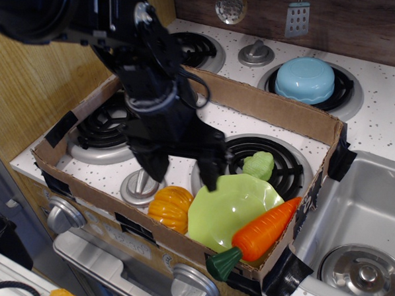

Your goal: Take carrot off plate

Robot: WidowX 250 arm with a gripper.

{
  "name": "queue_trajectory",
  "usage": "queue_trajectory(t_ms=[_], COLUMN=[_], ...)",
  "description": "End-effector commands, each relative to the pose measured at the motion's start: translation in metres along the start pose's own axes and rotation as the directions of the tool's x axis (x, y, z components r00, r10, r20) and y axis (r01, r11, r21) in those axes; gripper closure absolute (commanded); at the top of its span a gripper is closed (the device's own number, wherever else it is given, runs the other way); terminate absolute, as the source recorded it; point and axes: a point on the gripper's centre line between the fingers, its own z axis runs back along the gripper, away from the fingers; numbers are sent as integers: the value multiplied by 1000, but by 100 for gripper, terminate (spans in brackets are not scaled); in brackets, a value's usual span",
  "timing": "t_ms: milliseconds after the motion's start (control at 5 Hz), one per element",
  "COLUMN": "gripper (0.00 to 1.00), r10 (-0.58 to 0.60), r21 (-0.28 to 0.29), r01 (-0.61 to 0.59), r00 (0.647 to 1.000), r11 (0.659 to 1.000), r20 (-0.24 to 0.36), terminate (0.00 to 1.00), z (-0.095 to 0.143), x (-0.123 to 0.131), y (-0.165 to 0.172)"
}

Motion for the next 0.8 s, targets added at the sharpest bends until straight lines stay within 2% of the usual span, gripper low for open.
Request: queue_trajectory(t_ms=[0, 200, 400, 600], gripper=[0, 0, 0, 0], r10=[-34, -90, -111, -106], r21=[-107, -151, -147, -154], r01=[32, 83, 100, 96], r00=[999, 995, 992, 993], r11=[994, 985, 984, 983], r20=[-16, -42, -64, -55], terminate=[0, 0, 0, 0], z=[12, -4, -22, -31], x=[-12, -16, -20, -23], y=[-43, -52, -55, -57])
